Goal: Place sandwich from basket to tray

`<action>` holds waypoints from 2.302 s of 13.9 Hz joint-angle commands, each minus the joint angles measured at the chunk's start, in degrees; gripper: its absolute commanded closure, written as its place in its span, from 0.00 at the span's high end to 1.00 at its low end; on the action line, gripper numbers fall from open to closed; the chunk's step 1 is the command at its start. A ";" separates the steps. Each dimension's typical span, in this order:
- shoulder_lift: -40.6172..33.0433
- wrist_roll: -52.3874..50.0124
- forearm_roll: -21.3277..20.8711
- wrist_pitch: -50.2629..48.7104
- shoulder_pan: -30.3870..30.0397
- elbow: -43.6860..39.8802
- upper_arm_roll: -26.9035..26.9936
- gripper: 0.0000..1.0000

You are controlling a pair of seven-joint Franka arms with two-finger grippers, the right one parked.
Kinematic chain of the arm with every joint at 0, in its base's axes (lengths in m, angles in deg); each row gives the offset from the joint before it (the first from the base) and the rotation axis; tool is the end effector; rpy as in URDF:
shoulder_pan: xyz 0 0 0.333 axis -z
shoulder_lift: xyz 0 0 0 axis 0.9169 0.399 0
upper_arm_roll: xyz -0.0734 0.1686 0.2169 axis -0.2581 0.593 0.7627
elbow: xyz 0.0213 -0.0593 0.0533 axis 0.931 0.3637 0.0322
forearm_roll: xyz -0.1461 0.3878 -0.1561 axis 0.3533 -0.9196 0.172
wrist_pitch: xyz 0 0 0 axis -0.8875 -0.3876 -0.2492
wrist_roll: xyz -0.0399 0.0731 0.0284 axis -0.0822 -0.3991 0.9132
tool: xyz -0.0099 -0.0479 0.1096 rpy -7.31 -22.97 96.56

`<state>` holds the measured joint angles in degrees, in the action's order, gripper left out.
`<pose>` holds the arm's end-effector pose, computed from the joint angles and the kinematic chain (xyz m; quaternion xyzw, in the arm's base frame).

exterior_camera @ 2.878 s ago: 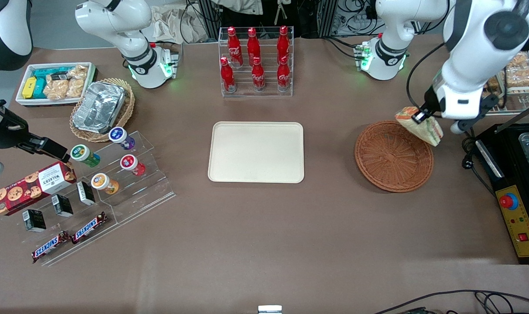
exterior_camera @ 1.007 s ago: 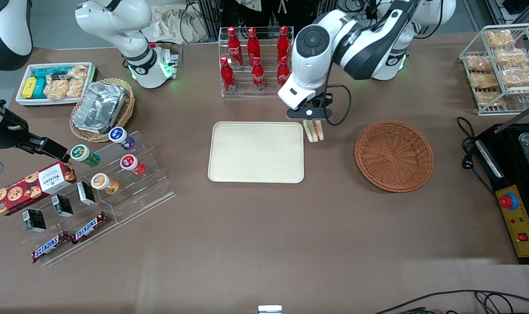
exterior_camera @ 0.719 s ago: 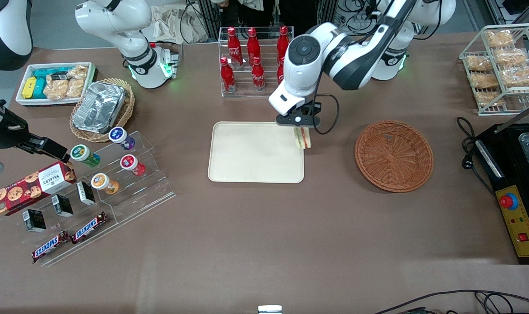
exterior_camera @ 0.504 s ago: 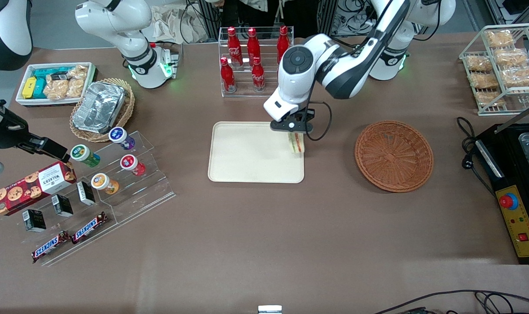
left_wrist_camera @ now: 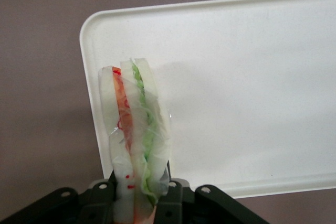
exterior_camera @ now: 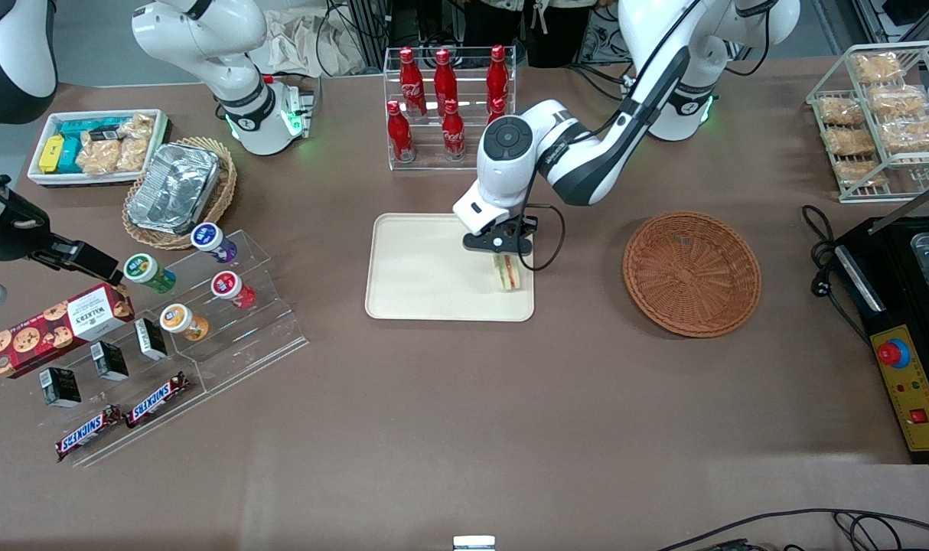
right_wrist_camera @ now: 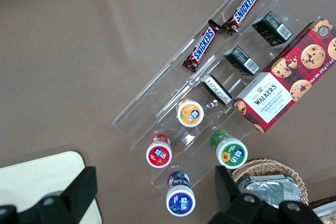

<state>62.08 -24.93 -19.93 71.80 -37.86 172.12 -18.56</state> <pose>0.4123 -0.4871 0.2147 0.9976 -0.0660 -0.0186 0.0122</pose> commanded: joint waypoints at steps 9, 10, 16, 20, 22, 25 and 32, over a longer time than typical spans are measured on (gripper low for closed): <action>1.42 -1.27 -5.68 5.08 1.17 2.84 2.79 0.99; 0.54 -1.35 -5.68 3.24 1.00 2.76 2.79 0.99; -10.96 -4.15 -5.42 -15.31 -1.72 -0.58 3.57 0.99; -18.17 0.29 -5.77 -20.06 -10.22 -0.58 5.77 0.99; -20.55 6.78 -5.68 -22.69 -16.90 -0.58 5.77 0.99; -23.71 15.93 -5.33 -22.88 -26.13 -0.58 5.69 0.99; -33.11 39.21 6.51 -30.51 -30.21 -0.50 16.12 0.99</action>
<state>33.62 6.92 -17.58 44.19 -68.92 170.61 -7.14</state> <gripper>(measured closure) 0.004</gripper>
